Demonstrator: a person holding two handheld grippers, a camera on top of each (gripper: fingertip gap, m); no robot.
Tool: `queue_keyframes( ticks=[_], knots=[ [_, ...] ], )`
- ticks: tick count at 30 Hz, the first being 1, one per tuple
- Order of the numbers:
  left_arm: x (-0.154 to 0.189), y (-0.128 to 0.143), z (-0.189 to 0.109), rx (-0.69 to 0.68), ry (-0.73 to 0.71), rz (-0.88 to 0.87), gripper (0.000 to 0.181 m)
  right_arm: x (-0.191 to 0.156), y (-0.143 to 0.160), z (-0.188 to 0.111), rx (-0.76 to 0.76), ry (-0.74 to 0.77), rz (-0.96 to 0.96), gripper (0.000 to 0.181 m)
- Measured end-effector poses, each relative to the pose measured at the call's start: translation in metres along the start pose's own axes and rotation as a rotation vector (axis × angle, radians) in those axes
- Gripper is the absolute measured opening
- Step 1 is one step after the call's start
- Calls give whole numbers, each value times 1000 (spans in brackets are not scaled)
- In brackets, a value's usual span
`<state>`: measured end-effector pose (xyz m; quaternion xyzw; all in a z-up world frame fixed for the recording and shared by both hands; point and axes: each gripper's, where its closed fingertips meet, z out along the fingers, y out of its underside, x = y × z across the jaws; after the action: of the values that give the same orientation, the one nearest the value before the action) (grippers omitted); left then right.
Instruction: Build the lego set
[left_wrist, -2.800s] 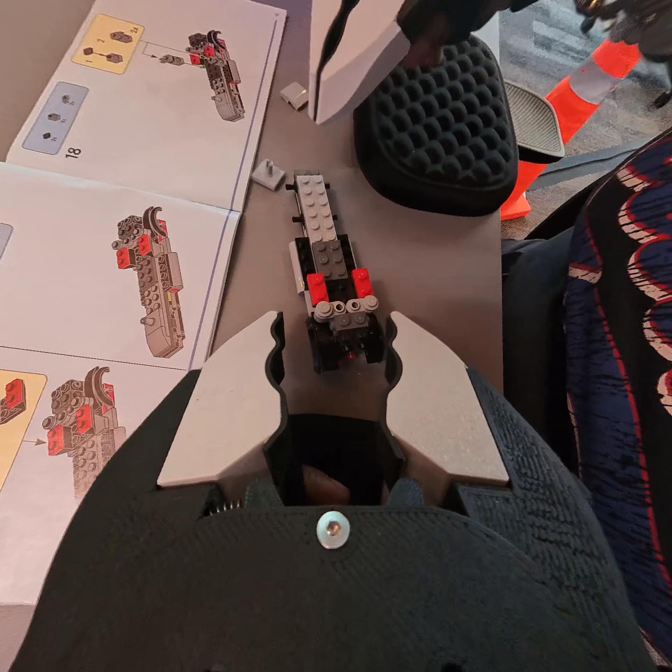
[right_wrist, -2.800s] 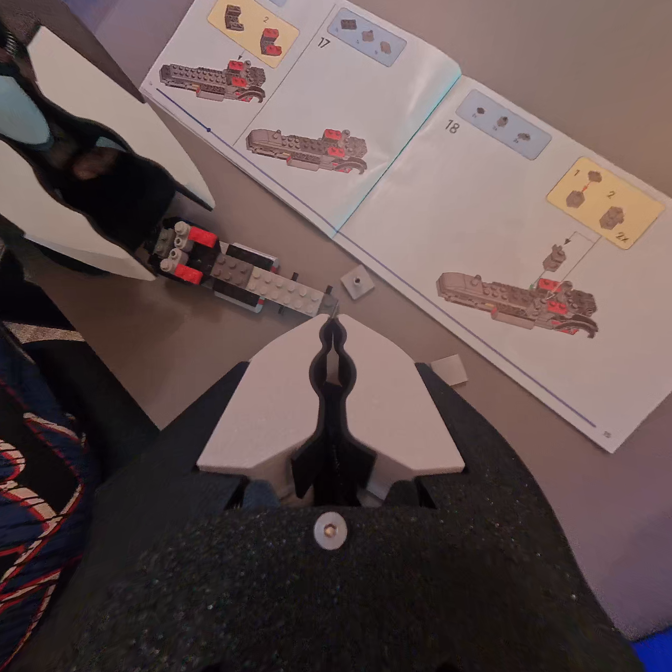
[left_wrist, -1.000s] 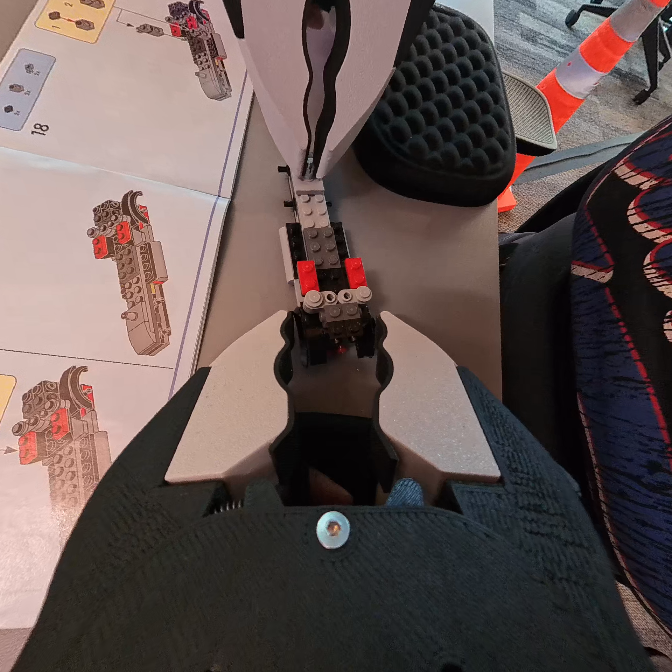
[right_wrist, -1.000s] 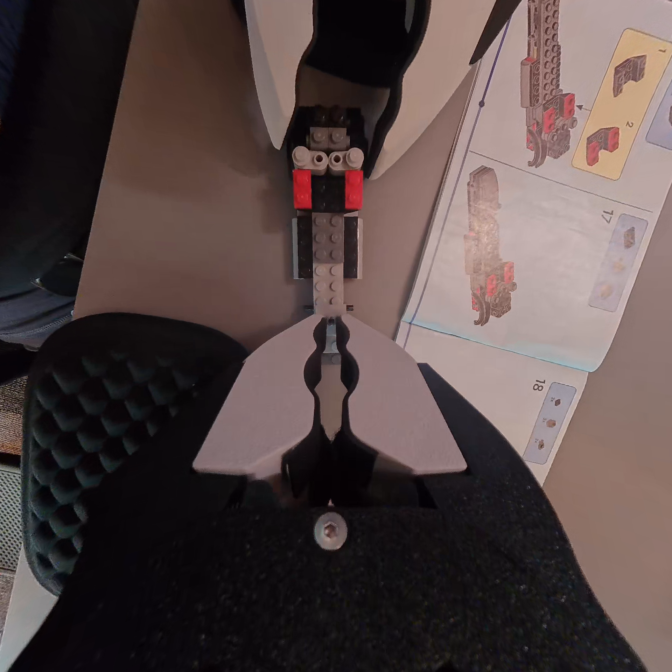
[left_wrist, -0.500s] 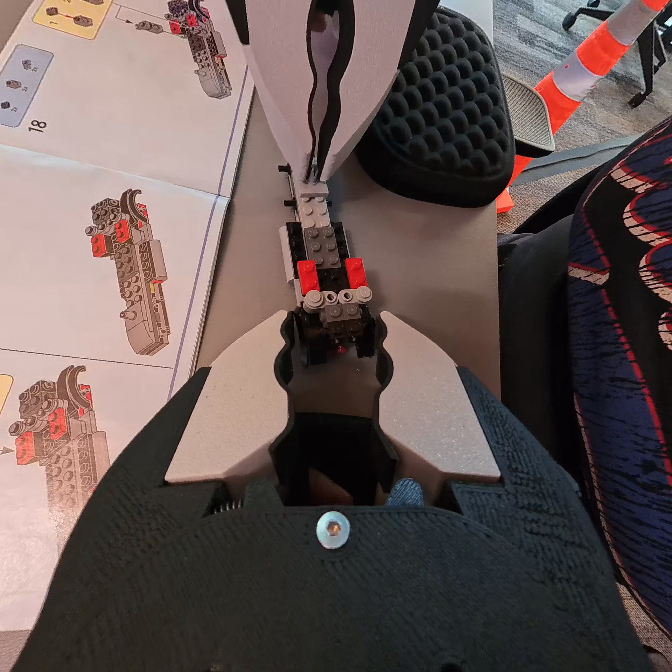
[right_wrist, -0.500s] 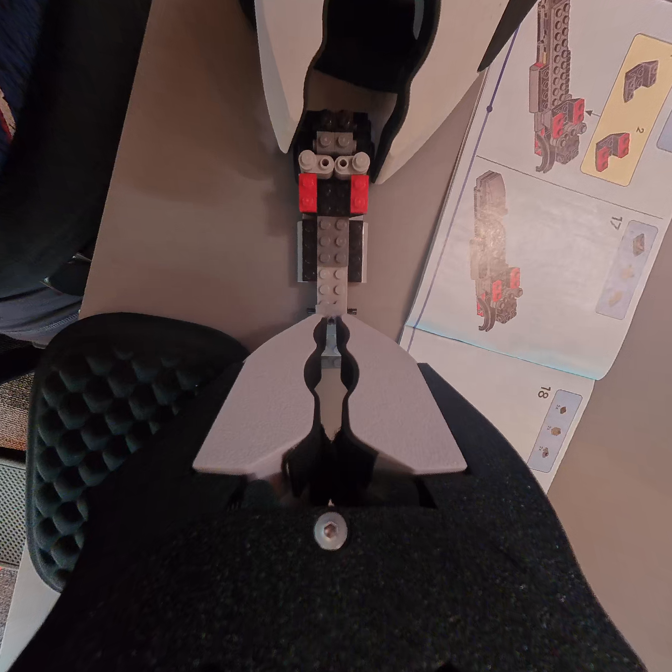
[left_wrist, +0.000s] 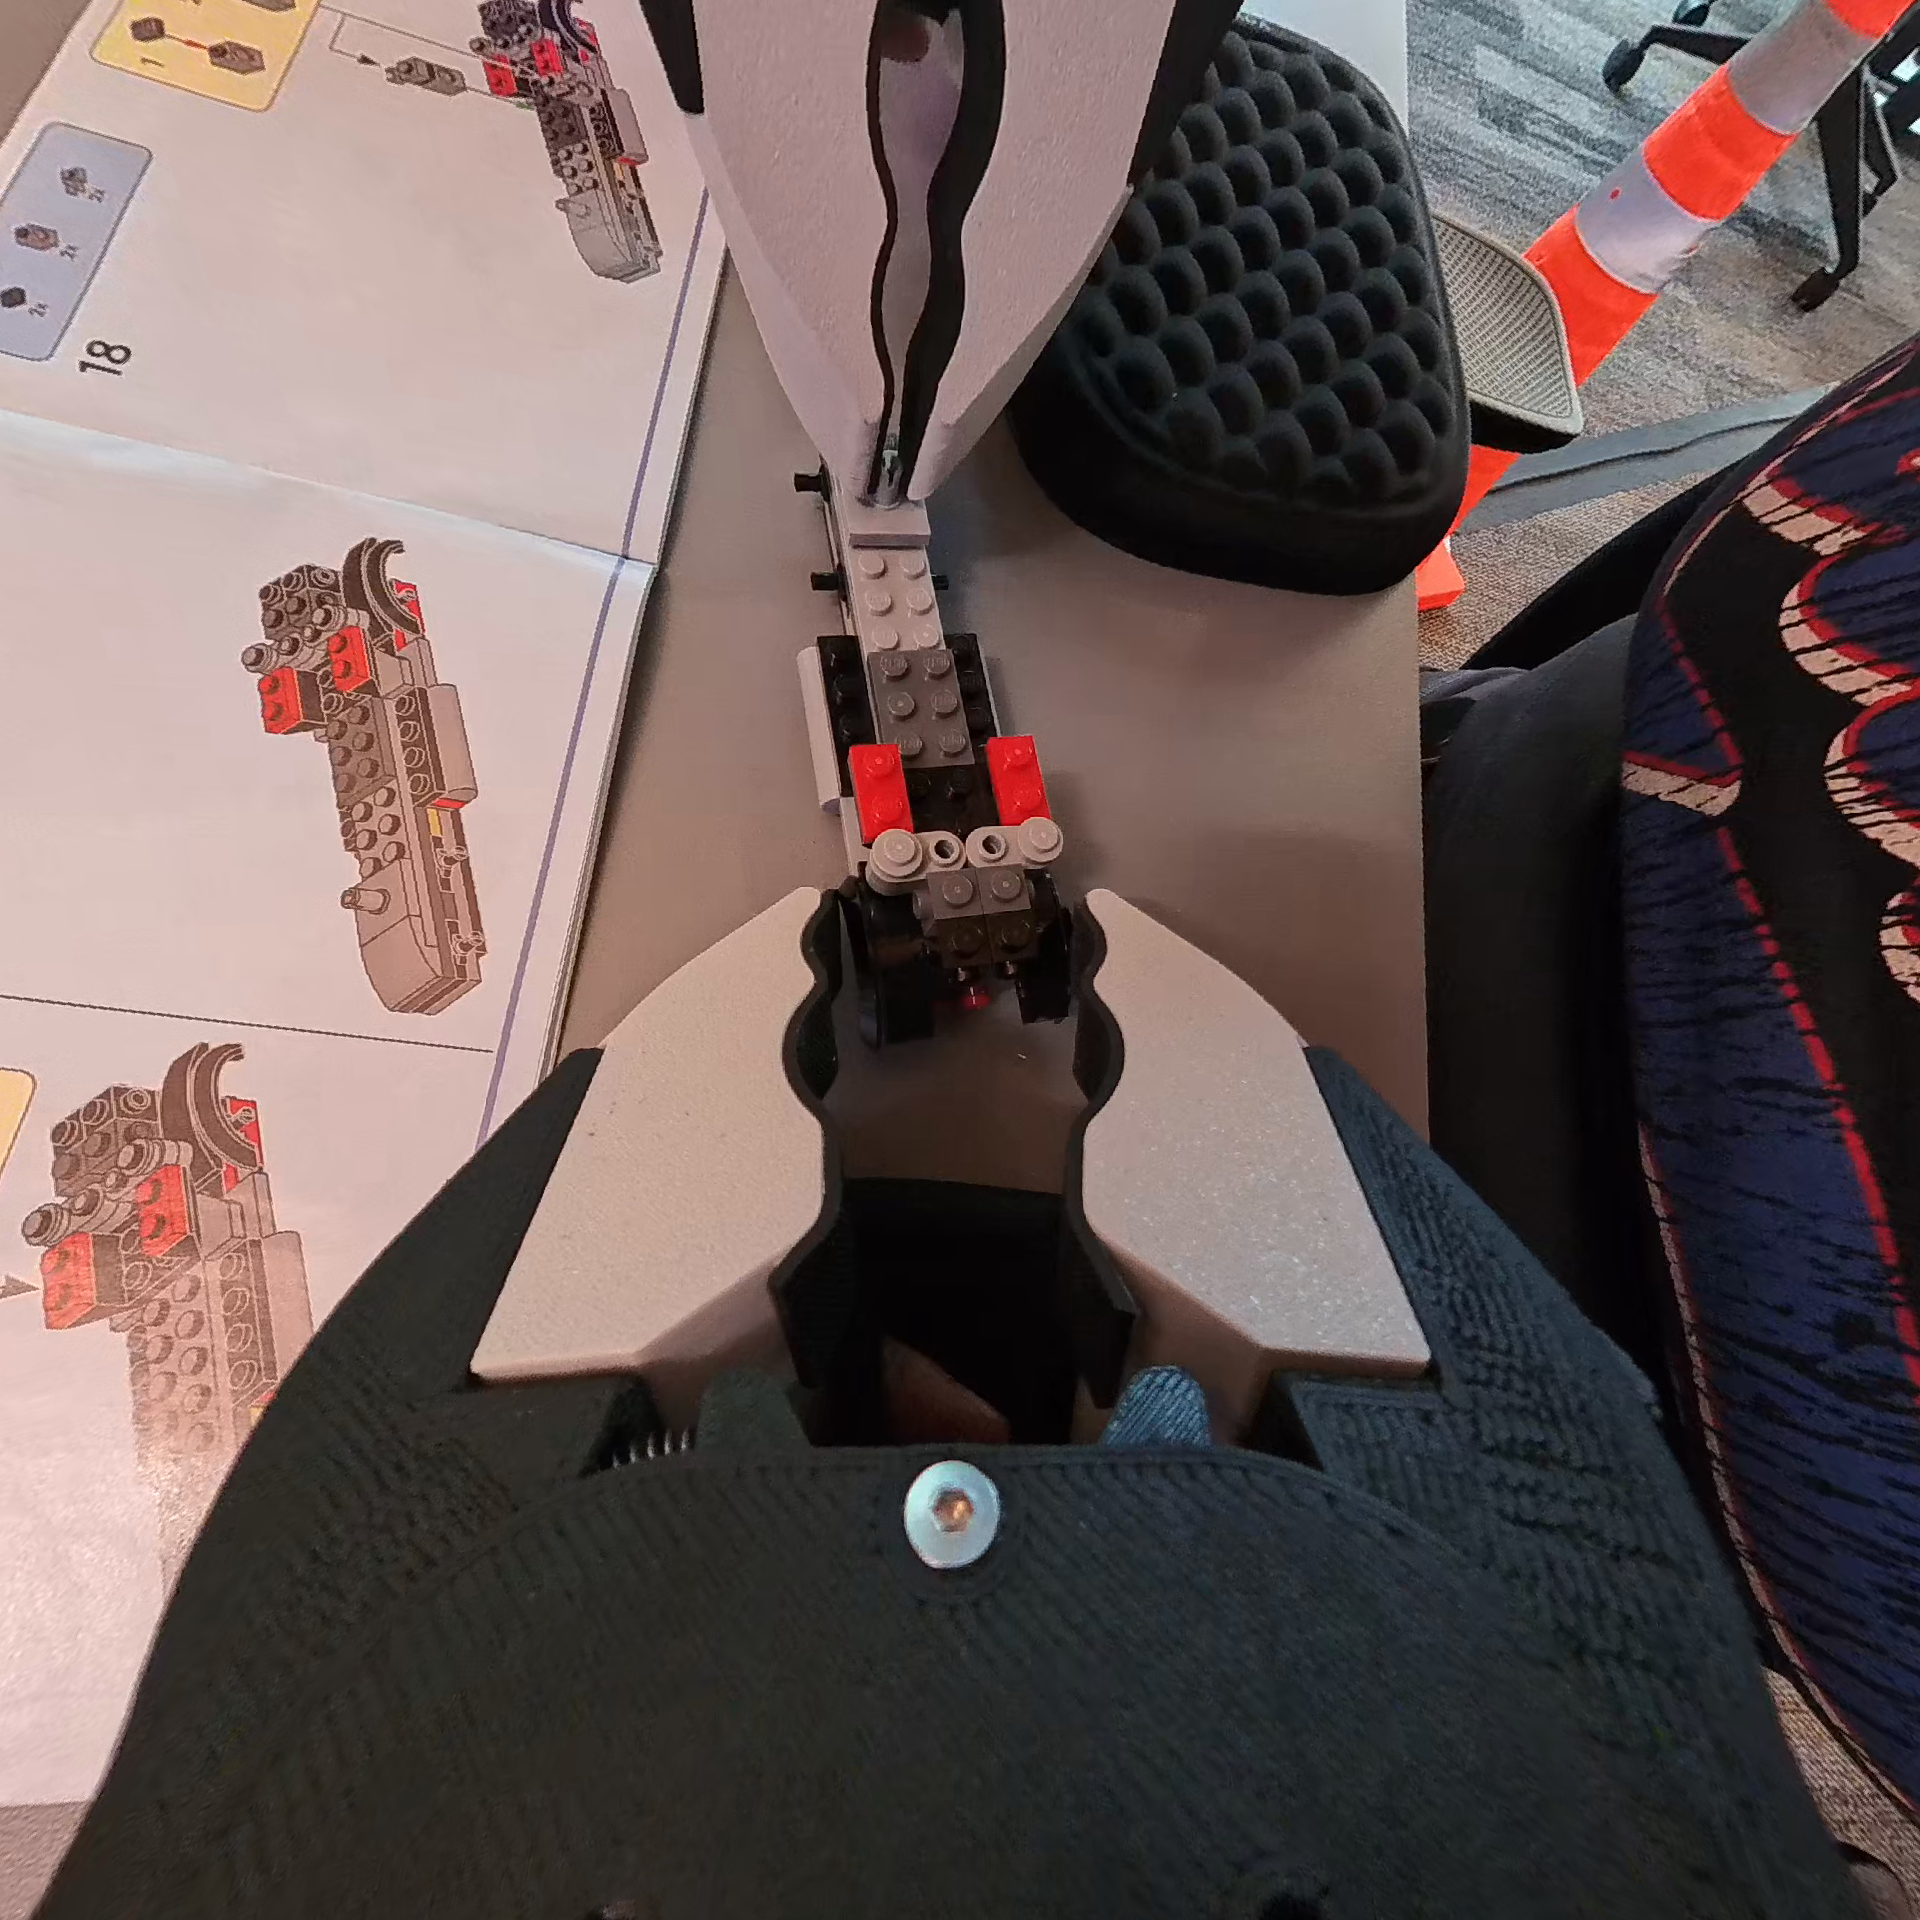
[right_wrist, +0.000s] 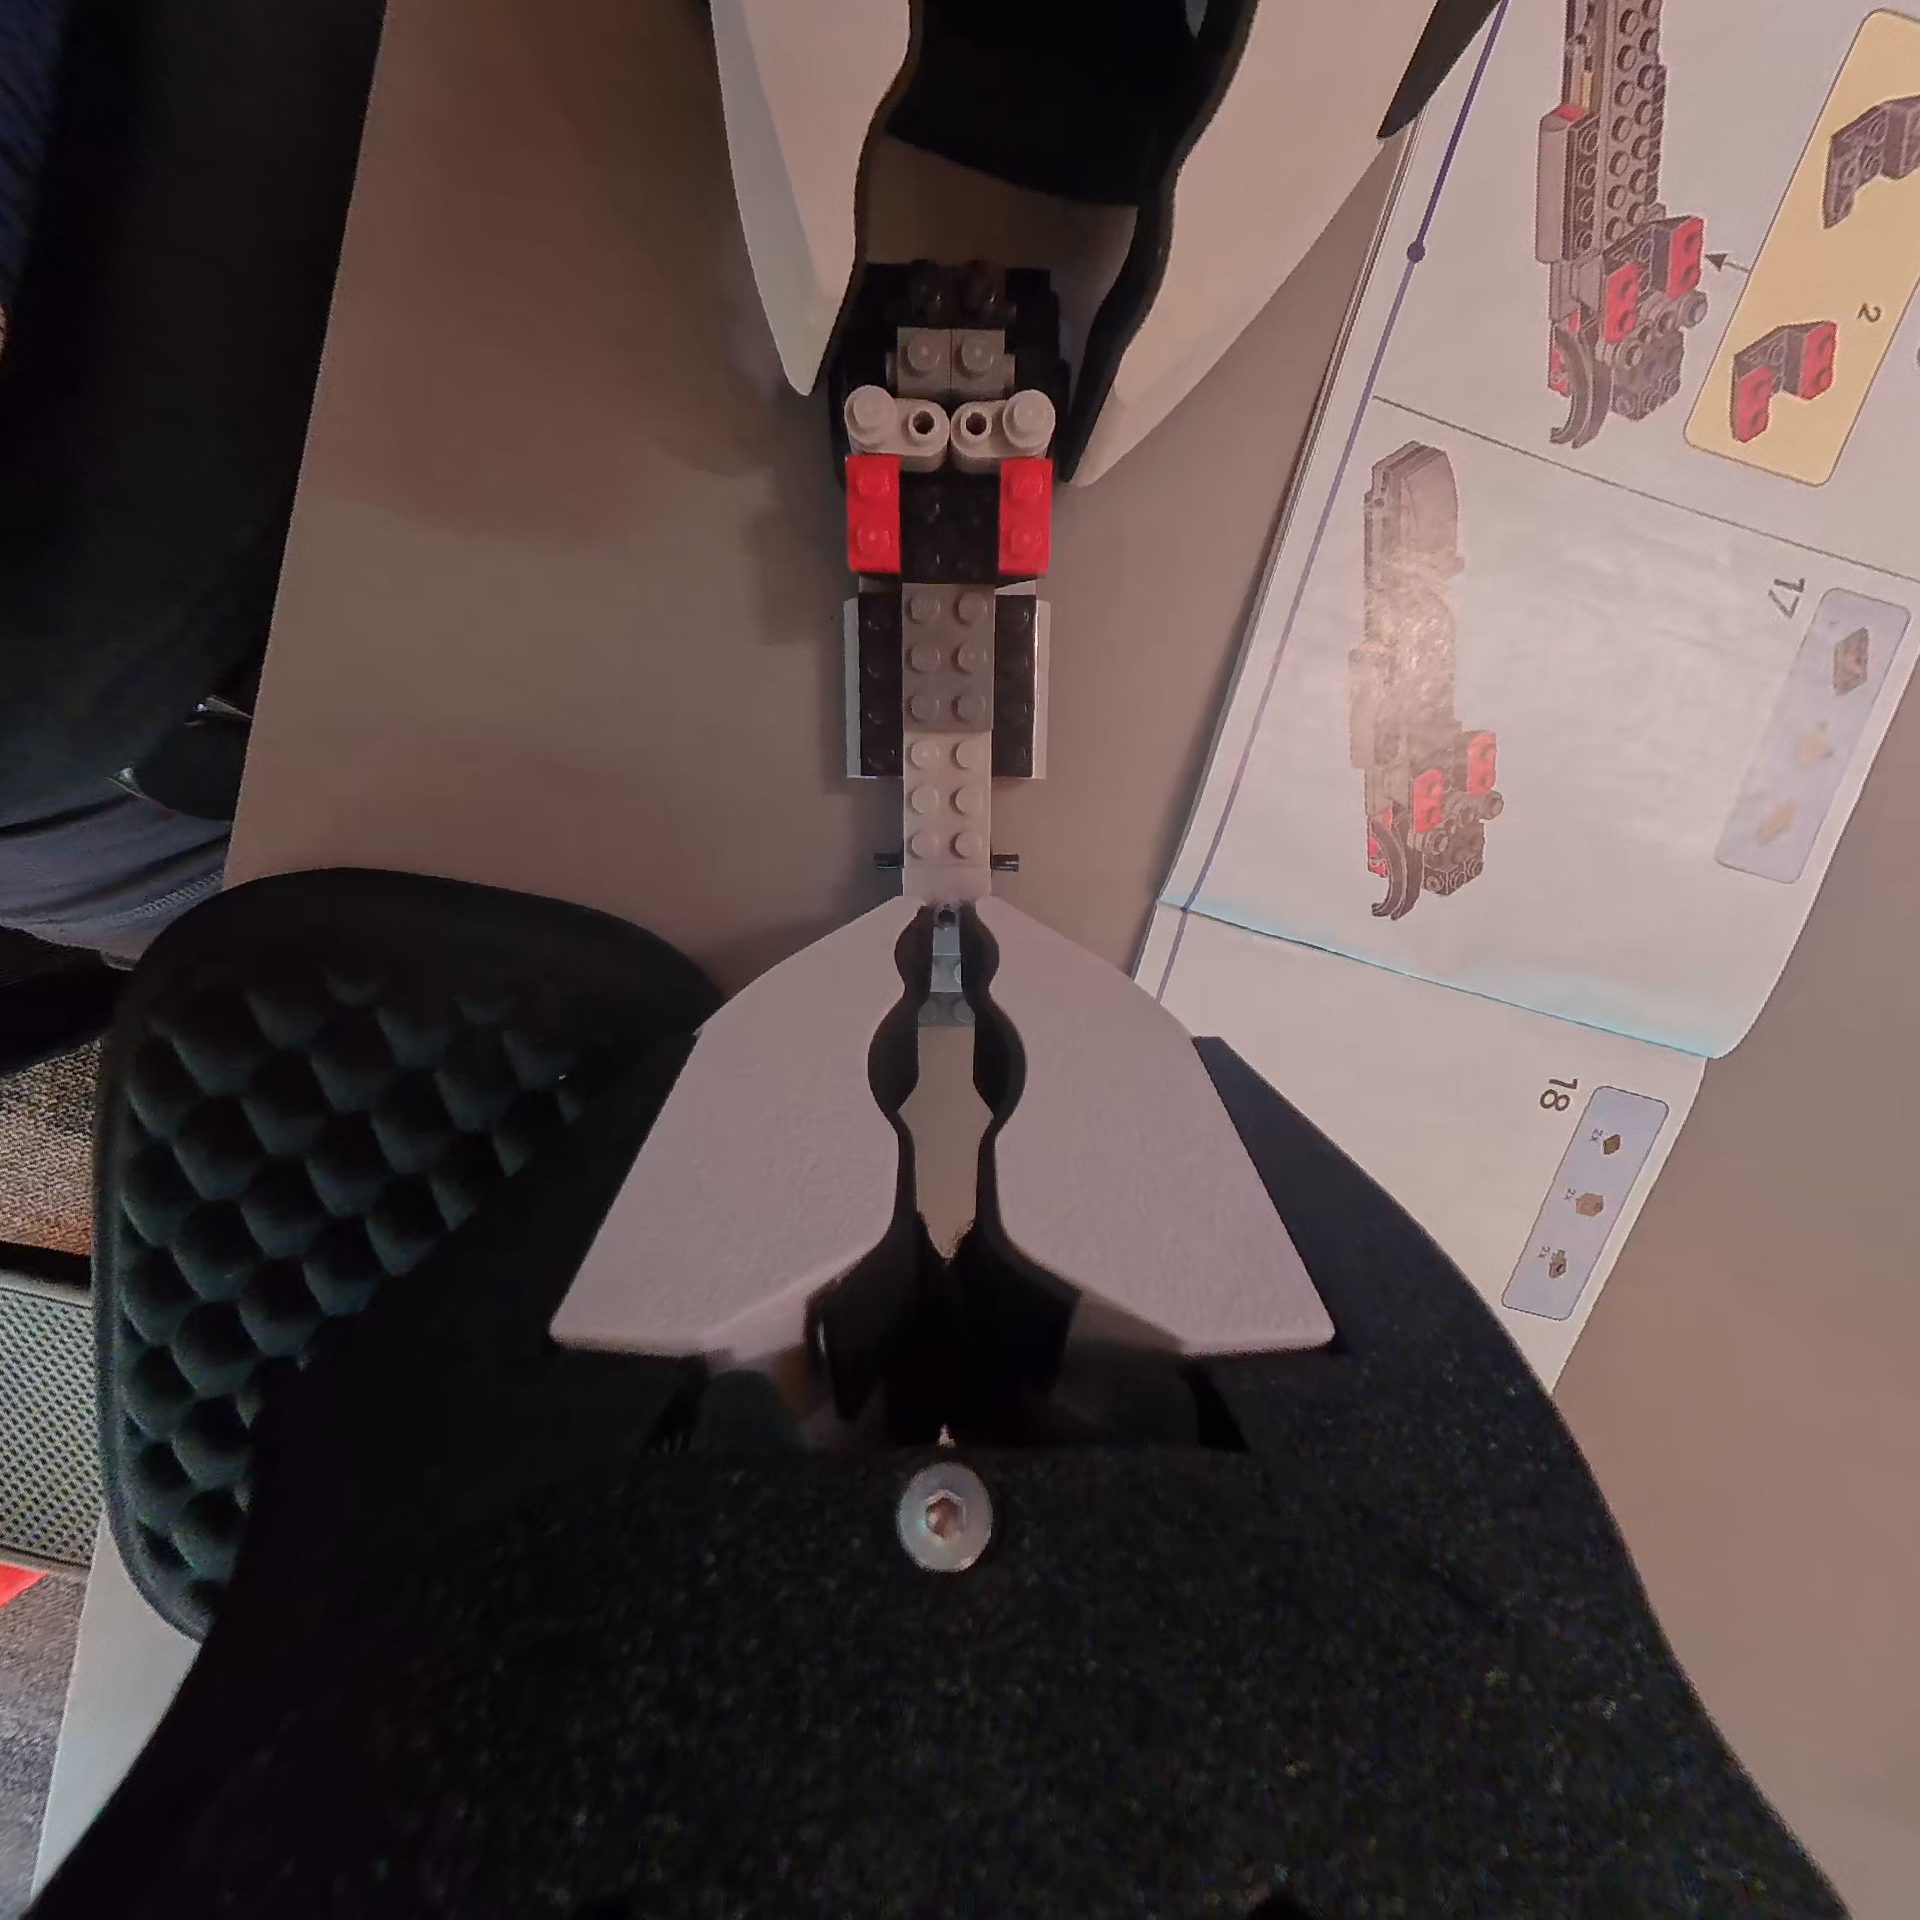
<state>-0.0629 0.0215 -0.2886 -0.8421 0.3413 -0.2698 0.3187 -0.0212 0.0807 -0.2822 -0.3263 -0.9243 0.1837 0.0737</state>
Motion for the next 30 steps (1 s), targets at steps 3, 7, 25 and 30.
queue_keyframes(
  ticks=[3,7,25,30],
  knots=[
    [0,0,0,0,0,0,43,0,0,0,0,2,8,5],
    [0,0,0,0,0,0,43,0,0,1,-8,-16,11,5],
    [-1,1,1,-6,11,-8,43,1,1,4,-205,-20,-42,5],
    [-1,2,1,-6,14,-12,43,0,2,5,-286,9,-98,5]
  ],
)
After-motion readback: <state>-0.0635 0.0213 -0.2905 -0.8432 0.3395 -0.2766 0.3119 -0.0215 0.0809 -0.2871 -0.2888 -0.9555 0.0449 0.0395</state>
